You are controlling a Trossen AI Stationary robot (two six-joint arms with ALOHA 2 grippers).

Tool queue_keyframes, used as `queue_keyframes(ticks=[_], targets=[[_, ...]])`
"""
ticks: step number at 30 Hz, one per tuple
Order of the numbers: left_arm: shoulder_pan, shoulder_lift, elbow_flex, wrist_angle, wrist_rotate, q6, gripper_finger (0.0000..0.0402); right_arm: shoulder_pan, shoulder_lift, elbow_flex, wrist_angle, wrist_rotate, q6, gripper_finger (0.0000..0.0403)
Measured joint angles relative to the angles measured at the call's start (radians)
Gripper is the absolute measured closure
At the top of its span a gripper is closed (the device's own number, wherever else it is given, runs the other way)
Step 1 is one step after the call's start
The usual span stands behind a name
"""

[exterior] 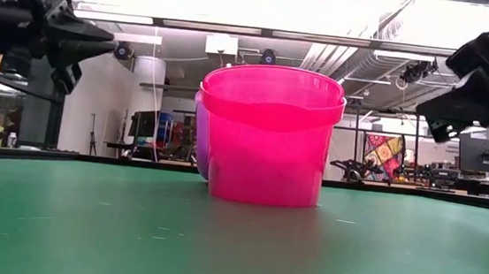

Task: Sort candy by brand, put in halloween buckets
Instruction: Return to Home Position

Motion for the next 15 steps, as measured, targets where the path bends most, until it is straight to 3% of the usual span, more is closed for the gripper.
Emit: queue_keyframes(ticks=[8,15], targets=[[-0.03,-0.001,0.0,0.004,0.0,0.0,0.0346,-0.002,-0.261,0.0,-0.002,0.009,0.0,0.0402],[-0.058,-0.001,-0.001,0.004,0.0,0.0,0.0346,-0.004,-0.268,0.0,0.053,0.013,0.0,0.0402]])
